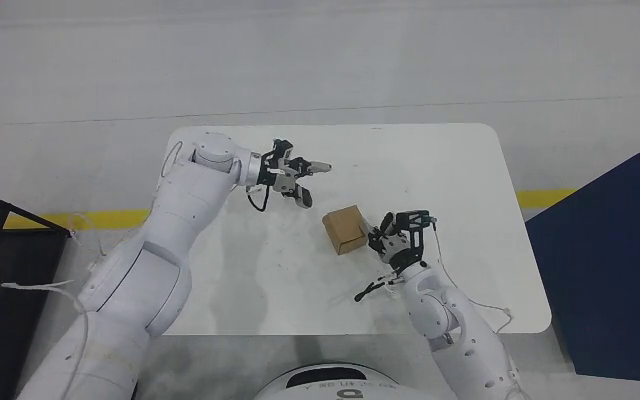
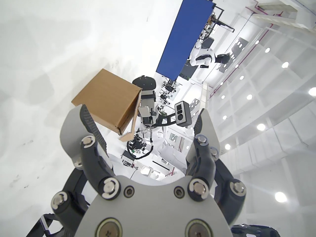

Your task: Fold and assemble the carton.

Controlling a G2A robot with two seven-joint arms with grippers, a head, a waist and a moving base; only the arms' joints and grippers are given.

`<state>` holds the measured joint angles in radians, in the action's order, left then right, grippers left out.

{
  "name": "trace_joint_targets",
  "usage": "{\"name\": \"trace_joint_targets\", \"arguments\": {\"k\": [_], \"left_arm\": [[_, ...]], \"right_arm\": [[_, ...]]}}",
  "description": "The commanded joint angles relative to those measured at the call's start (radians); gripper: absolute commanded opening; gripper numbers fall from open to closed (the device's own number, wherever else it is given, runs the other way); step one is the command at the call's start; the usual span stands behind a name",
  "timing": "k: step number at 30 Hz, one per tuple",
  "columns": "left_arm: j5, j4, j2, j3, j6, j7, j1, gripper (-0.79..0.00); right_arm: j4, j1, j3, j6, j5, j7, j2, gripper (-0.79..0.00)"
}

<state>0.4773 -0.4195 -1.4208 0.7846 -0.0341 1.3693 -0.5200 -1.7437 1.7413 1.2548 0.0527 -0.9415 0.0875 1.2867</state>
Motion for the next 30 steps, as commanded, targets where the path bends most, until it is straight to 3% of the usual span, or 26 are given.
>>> {"name": "trace_joint_targets", "arguments": {"k": [1, 3, 6, 15, 19, 20, 21, 25, 30], "left_arm": [[0.041, -0.076, 0.037, 0.061, 0.001, -0.025, -0.044, 0.0], [0.112, -0.154, 0.075, 0.151, 0.031, -0.094, -0.095, 0.0], [0.126, -0.17, 0.081, 0.168, 0.037, -0.109, -0.106, 0.0], [0.119, -0.189, 0.082, 0.166, 0.031, -0.124, -0.121, 0.0], [0.114, -0.237, 0.111, 0.21, 0.081, -0.028, -0.16, 0.0], [0.106, -0.241, 0.123, 0.228, 0.099, -0.005, -0.171, 0.0], [0.087, -0.25, 0.135, 0.243, 0.119, 0.011, -0.181, 0.0], [-0.006, -0.342, 0.187, 0.299, 0.205, 0.12, -0.244, 0.0], [-0.164, -0.526, 0.239, 0.343, 0.216, 0.129, -0.362, 0.0]], "right_arm": [[-0.002, -0.006, 0.001, 0.008, 0.001, 0.01, -0.001, -0.262], [-0.006, -0.008, 0.001, 0.013, 0.001, 0.018, -0.002, -0.222], [-0.013, -0.009, 0.002, 0.009, 0.01, 0.016, -0.001, 0.0], [-0.013, -0.009, 0.002, 0.009, 0.01, 0.016, -0.001, 0.0], [-0.005, -0.018, 0.007, 0.029, 0.049, 0.016, -0.001, -0.129], [-0.002, -0.02, 0.008, 0.038, 0.064, 0.019, -0.001, -0.243], [0.0, -0.023, 0.01, 0.046, 0.079, 0.023, -0.001, -0.286], [0.017, -0.041, 0.016, 0.064, 0.161, 0.076, 0.0, -0.388], [0.038, -0.064, 0.014, 0.061, 0.204, 0.14, -0.001, -0.394]]}}
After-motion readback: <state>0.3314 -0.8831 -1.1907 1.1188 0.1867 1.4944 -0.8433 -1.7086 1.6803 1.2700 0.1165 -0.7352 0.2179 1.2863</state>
